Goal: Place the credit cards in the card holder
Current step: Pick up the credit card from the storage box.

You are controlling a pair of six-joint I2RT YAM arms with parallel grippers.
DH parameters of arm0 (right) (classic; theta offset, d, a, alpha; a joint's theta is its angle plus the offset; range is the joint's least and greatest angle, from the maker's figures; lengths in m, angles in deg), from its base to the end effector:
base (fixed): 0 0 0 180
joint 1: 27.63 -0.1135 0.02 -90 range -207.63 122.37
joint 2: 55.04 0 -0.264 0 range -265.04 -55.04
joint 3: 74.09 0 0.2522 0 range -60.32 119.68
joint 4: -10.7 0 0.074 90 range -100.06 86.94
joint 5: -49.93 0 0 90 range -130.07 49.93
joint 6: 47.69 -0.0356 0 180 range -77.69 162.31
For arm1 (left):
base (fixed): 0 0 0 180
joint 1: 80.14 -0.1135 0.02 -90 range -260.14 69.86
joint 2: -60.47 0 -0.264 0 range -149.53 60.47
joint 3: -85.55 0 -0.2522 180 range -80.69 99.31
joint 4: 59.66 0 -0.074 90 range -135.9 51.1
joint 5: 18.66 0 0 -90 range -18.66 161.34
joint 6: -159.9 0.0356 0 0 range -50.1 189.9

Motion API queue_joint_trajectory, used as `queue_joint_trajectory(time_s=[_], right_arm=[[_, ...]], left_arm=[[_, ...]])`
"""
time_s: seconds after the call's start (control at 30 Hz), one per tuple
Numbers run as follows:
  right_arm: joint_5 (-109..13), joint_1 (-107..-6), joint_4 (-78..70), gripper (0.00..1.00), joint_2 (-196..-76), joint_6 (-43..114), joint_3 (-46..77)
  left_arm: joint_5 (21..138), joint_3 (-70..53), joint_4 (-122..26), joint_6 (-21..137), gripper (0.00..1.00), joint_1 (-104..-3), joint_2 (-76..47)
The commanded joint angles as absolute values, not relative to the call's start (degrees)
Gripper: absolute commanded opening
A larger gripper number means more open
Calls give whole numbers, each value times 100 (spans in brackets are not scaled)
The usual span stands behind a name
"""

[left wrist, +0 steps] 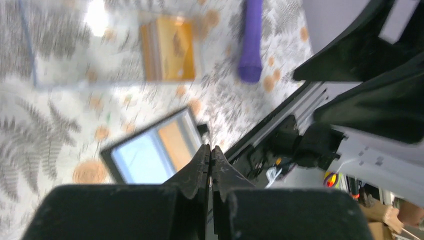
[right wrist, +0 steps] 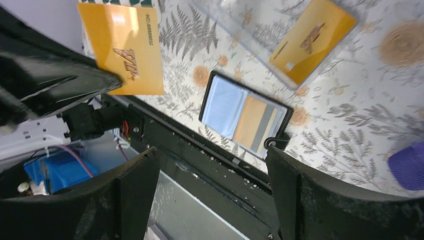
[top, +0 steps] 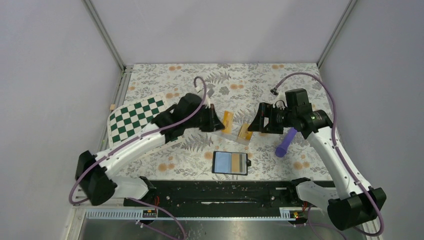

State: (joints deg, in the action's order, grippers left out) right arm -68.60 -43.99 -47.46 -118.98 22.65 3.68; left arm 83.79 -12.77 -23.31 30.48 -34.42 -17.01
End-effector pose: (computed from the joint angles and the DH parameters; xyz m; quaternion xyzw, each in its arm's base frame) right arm 0.2103 0.0795 0.3374 -0.0699 0.8956 0.3323 0.2875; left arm 0.2084 -0.2247 0.3318 0.1002 0.8659 -0.3952 0.2899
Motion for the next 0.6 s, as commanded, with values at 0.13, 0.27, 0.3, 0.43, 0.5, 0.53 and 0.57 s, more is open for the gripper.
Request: queue_joint_trajectory(time_s=[0.13,0.27,0.3,0.43,0.5,0.53,0.57], right_arm=[[-8076,-4604,-3845,79,-11433,1575,-947],[-8438,-5192,-2606,75,-11514,633,-1618],[-8538,-5365,-2148,74,-11563,359,-1778],[-8935,-5675,-294,68,-11804,-837,-2464],[-8988,-5681,259,67,-11831,-1119,-2685],[-8977,-5681,289,66,-11846,-1130,-2699],[-8992,-5681,296,66,-11860,-1122,-2693]], left_arm=[[9361,-4348,-4930,1195,0,-3578,21],[9818,-5387,-6355,291,0,-3577,359],[9897,-5565,-6669,150,0,-3577,396],[10199,-5917,-7584,-232,0,-3581,401],[10340,-5889,-7762,-280,0,-3584,313],[10387,-5865,-7801,-292,0,-3584,270],[10419,-5837,-7854,-322,0,-3579,233]])
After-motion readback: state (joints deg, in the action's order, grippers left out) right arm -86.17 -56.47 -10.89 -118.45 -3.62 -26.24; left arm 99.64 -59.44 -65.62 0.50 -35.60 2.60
